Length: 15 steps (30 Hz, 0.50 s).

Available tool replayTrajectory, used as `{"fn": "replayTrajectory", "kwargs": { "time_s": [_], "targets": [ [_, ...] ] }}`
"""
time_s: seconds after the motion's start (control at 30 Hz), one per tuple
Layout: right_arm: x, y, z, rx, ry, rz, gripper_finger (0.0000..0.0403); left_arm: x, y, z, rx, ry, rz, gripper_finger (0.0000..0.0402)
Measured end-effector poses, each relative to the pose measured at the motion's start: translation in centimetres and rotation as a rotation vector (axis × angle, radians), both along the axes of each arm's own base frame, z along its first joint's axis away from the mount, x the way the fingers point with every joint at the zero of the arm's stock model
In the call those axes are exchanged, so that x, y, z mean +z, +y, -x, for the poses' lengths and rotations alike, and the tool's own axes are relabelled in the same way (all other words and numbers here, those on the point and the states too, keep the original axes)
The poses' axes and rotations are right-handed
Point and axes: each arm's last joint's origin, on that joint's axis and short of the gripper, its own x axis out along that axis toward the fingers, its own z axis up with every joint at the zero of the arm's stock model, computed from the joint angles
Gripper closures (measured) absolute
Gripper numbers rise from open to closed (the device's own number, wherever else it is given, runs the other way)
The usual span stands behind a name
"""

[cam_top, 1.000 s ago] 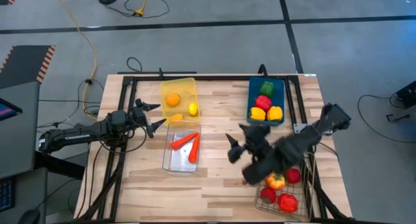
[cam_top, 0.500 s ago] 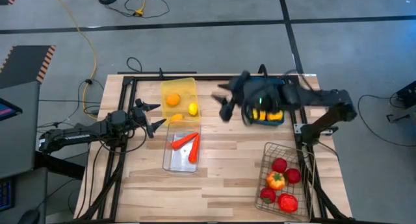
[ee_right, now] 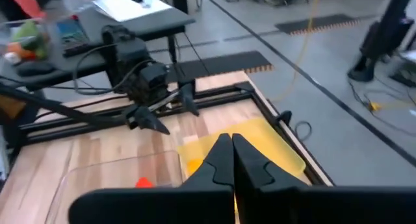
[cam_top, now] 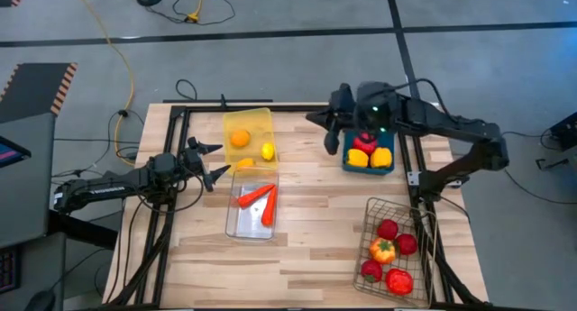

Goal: Sort produce into baskets
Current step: Return to Home Position

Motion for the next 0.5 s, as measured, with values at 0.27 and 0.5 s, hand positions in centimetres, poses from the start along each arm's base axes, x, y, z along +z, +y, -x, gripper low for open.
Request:
{"fn": "replayTrajectory", "kwargs": {
  "time_s": [0.27,0.5],
  "targets": [
    [-3.1,0.4,5.0,0.052,-0.097,0.021,0.0357,0.0,0.0,0.0,0.0,0.0,0.0,0.0042],
    [-7.9,1.1,8.9,0.05,-0.149,0.024,0.0381,0.0,0.0,0.0,0.0,0.0,0.0,0.0042]
  ]
}}
